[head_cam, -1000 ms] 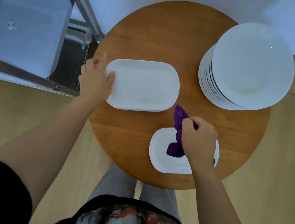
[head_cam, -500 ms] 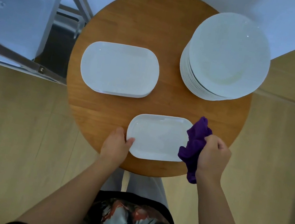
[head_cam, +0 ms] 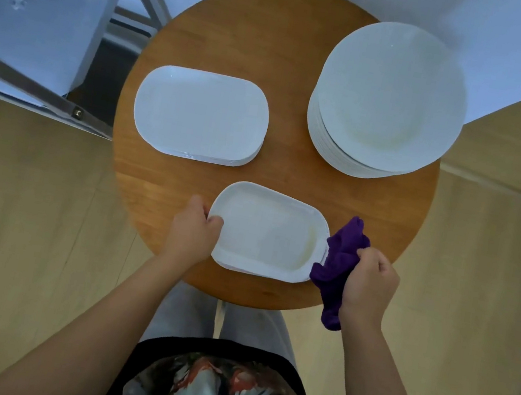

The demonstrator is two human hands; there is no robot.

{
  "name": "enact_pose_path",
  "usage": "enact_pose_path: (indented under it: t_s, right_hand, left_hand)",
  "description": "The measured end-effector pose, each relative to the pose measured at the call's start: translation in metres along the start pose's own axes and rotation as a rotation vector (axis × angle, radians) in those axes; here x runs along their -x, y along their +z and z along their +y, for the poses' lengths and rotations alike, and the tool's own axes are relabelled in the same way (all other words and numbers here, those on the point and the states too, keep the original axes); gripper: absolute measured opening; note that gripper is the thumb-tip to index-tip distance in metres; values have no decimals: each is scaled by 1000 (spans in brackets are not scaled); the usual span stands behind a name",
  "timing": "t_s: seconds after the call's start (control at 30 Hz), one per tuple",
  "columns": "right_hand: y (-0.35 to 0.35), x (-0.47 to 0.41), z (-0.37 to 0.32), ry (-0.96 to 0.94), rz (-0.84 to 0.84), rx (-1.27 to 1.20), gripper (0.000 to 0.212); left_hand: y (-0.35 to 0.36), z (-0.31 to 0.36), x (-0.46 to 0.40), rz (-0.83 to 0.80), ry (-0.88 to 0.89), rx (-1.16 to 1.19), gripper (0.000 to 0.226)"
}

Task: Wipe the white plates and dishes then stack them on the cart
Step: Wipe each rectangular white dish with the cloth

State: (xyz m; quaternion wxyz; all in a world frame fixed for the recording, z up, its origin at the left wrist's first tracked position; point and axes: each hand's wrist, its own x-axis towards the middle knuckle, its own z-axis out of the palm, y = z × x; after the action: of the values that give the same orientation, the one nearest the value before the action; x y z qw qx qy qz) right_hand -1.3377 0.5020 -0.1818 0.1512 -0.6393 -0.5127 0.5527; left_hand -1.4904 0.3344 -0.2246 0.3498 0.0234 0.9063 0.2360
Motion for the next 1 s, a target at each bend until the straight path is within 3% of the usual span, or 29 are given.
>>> enact_pose_path:
  t_s: [0.17,0.3,0.4,0.5,0.57,0.63,0.67,0.73,0.77,0.8,0.87,0.93,1.0]
  right_hand:
    - [-4,-7,9,166,82,-3,48]
    - [-7,-6,19,282,127,-76,36]
    - [-11,-5,21,350,137,-129,29]
    - [-14,-5,17,346,116,-202,28]
    - [-15,-4,13,239,91,-177,27]
    - [-12,0,9,69,-63,-89,19]
    - [-9,3,6,6,-218,-45,11]
    - [-3,7,4,-41,-537,156,48]
    - [1,9,3,-84,-624,384,69]
    - [5,9,4,-176,-609,681,82]
    - [13,9,6,-444,-425,1147,88]
    - [20,11,3,-538,-295,1215,87]
    - [27,13,0,-510,-266,1110,88]
  left_hand:
    - [1,15,-4,-15,-103,339,12]
    - [8,17,1,-142,-128,462,47]
    - [10,12,10,-137,-151,546,44]
    - [7,5,18,-200,-209,656,49]
    - [5,1,24,-260,-213,735,63]
    - [3,0,30,-299,-194,813,60]
    - [2,1,32,-314,-188,840,56]
    - [1,4,35,-314,-204,877,48]
    - [0,5,36,-296,-221,884,45]
    - [-1,7,37,-282,-238,890,44]
    - [-3,10,41,-279,-251,906,46]
    - [-5,14,47,-259,-219,918,47]
    - [-9,17,50,-214,-174,930,40]
